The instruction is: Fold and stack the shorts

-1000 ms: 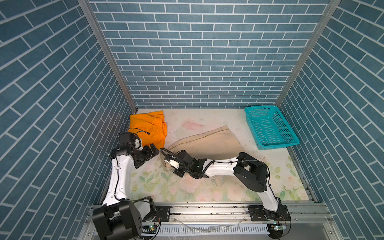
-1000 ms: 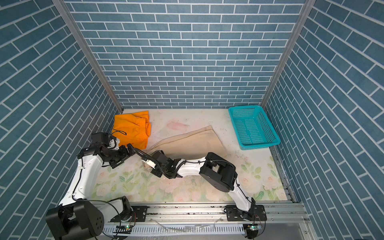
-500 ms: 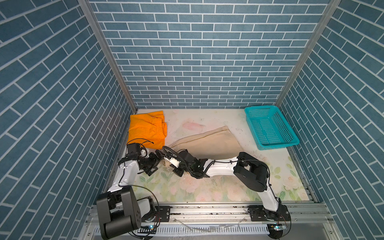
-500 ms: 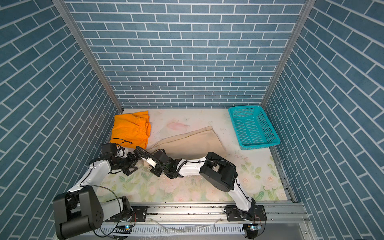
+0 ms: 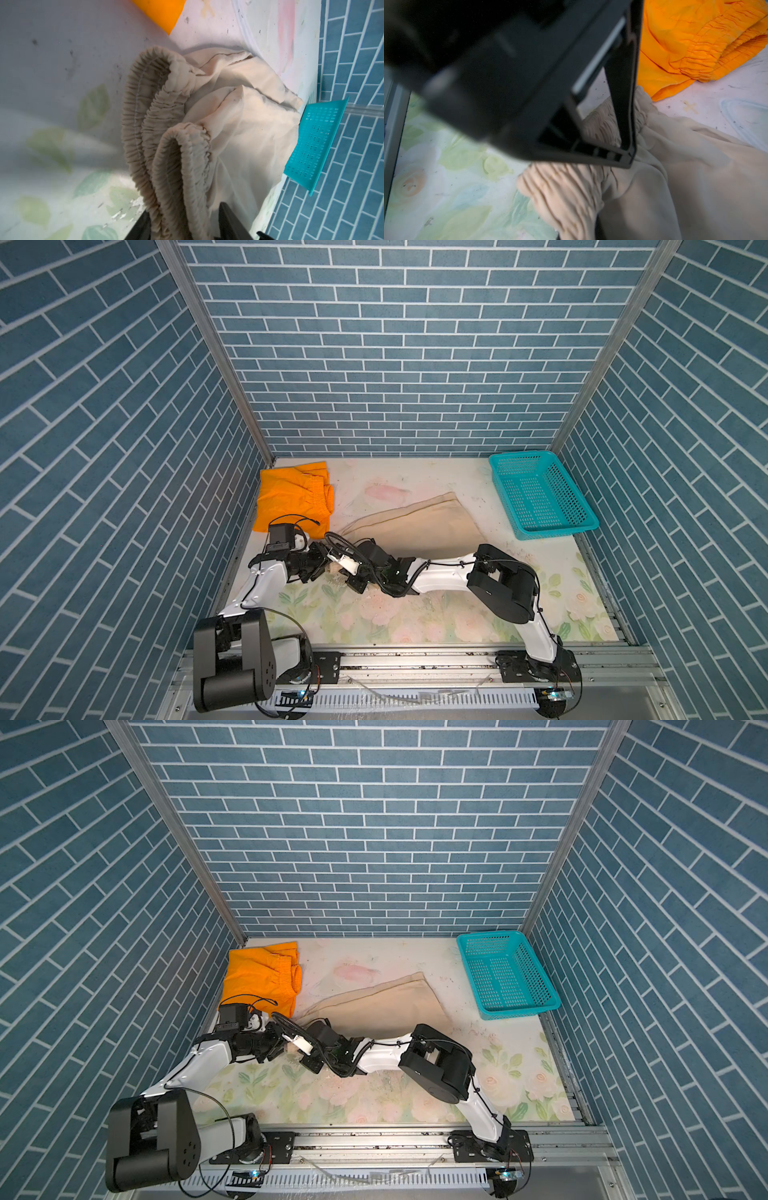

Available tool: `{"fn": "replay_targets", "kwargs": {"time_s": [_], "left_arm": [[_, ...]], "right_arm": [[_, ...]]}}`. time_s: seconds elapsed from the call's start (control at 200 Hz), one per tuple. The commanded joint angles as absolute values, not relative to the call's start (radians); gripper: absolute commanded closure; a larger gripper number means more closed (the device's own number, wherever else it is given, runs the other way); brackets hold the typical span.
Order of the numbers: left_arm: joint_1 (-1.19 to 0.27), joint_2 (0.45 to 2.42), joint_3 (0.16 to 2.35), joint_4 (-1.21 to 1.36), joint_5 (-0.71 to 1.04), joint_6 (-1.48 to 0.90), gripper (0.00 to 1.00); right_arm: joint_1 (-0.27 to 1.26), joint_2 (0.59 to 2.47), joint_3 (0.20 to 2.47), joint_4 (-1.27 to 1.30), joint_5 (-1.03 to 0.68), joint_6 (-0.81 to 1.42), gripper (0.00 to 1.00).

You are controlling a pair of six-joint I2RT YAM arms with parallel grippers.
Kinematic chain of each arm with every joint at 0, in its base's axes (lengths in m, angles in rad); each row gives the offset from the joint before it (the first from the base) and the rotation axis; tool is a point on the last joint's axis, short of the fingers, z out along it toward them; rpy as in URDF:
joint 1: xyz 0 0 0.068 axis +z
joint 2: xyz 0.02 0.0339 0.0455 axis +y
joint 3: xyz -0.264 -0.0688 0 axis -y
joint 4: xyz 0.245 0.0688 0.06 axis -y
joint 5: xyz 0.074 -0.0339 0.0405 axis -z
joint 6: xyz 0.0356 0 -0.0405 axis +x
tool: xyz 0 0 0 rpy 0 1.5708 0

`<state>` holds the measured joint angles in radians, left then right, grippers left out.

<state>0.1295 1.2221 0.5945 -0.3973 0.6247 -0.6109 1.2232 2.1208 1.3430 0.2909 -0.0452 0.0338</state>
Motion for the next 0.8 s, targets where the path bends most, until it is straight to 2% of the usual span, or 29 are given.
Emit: {"fn": "replay_targets", "kwargs": {"time_s": [0.0,0.035,0.06,0.135,0.23,0.325,0.37,0.465,0.555,0.62,0.795], "left_arm": [[0.098,1.196,0.638,-0.454,0.602,-0.590,0.81],[0.094,1.187,0.647,-0.472,0.598,-0.584,0.90],[0.094,1.180,0.658,-0.490,0.596,-0.579,0.94],[0.092,1.161,0.694,-0.557,0.584,-0.548,1.00],[0.091,1.140,0.763,-0.658,0.568,-0.505,1.00],[0.091,1.120,0.824,-0.751,0.567,-0.466,1.00],[0.090,1.118,0.857,-0.794,0.573,-0.445,1.00],[0.089,1.129,0.937,-0.900,0.558,-0.375,1.00],[0.089,1.159,1.027,-1.005,0.545,-0.296,1.00],[0.088,1.188,1.095,-1.067,0.524,-0.253,1.00],[0.083,1.249,1.235,-1.138,0.488,-0.206,1.00]], "right_arm": [[1.229,2.052,1.329,0.317,-0.037,0.070,0.86],[1.230,2.042,1.321,0.315,-0.035,0.074,0.76],[1.230,2.031,1.311,0.317,-0.034,0.083,0.72],[1.225,1.968,1.254,0.321,-0.037,0.123,0.60],[1.212,1.826,1.120,0.333,-0.028,0.189,0.54],[1.178,1.661,0.994,0.278,-0.015,0.240,0.54],[1.150,1.594,0.961,0.211,-0.022,0.256,0.57],[1.084,1.496,0.923,0.057,-0.058,0.265,0.83],[1.041,1.448,0.891,-0.016,-0.070,0.248,0.96],[1.020,1.455,0.887,-0.043,-0.119,0.222,1.00],[1.018,1.619,0.970,-0.074,-0.286,0.168,1.00]]}}
